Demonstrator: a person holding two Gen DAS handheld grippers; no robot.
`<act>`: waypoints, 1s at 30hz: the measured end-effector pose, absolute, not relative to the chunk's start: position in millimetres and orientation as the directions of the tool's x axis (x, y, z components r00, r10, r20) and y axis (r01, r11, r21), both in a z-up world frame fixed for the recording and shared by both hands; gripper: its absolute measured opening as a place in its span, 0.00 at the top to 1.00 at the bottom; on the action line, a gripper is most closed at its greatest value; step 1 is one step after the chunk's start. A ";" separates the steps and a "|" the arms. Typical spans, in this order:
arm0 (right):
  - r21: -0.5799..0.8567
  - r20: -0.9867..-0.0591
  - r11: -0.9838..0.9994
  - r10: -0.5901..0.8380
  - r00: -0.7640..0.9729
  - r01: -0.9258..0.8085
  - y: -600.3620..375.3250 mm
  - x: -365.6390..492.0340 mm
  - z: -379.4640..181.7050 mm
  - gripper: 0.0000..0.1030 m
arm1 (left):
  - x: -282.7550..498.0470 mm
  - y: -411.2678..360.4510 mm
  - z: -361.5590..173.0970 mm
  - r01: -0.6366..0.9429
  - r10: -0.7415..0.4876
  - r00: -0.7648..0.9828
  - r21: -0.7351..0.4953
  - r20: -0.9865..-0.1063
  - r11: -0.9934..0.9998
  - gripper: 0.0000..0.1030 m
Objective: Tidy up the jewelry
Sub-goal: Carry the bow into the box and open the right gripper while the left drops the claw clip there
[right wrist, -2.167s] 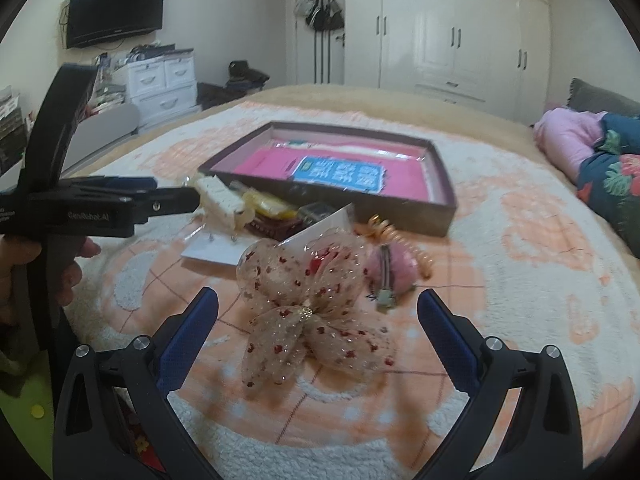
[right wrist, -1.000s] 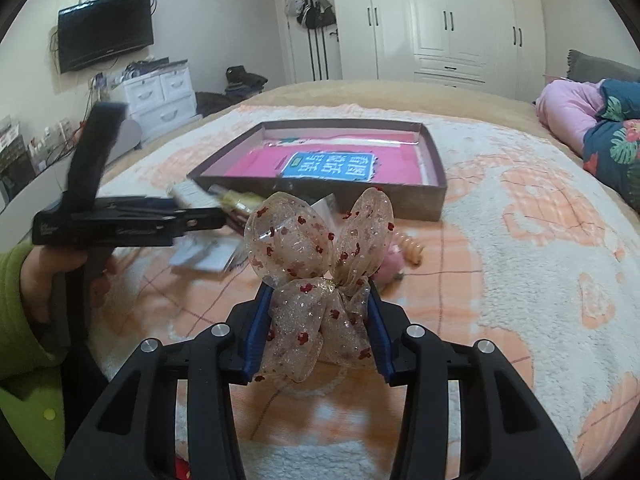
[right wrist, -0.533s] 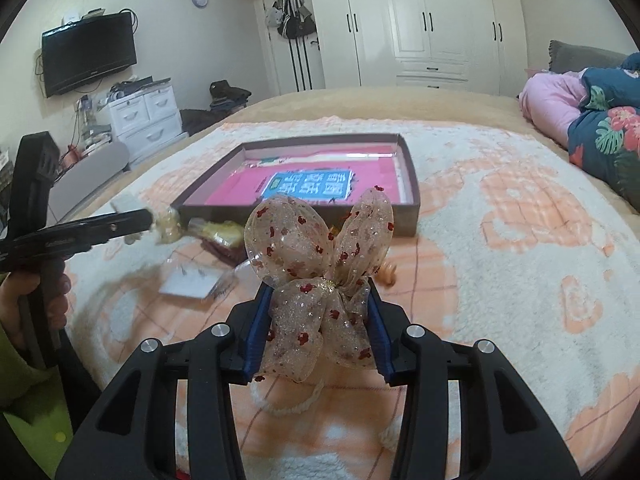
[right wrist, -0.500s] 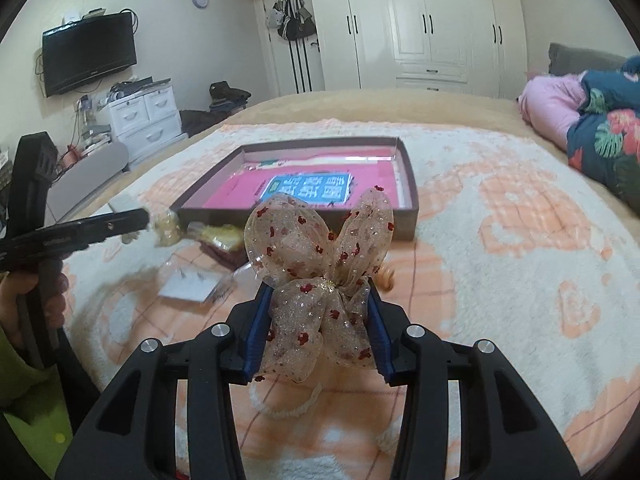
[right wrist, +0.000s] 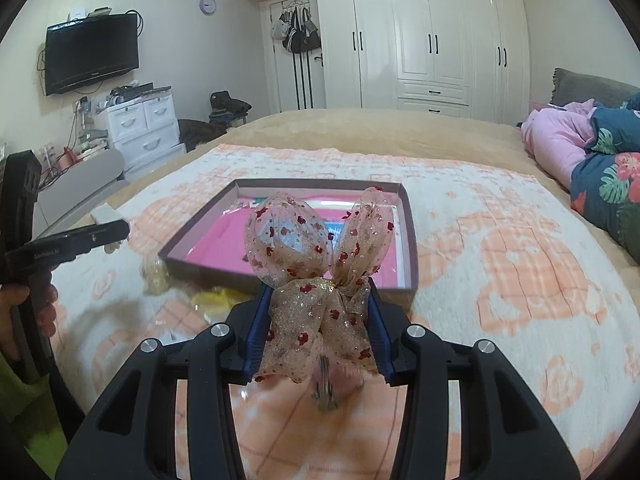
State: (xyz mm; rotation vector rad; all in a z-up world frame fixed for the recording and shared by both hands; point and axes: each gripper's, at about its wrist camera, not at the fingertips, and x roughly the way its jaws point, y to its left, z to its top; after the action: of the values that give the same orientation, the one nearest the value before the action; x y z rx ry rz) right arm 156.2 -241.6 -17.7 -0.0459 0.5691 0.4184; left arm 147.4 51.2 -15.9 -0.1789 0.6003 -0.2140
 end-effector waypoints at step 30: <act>0.062 -0.582 0.952 0.278 0.764 -0.300 -246.4 264.1 -18.5 0.58 | 250.6 12.2 -35.9 0.168 -0.260 0.767 -0.208 -0.587 0.964 0.38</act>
State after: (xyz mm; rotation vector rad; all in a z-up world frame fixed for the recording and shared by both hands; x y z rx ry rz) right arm 264.1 -246.4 -18.5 -0.0357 0.6267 0.3142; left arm 250.6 12.2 -35.9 -0.1462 0.6571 -0.2332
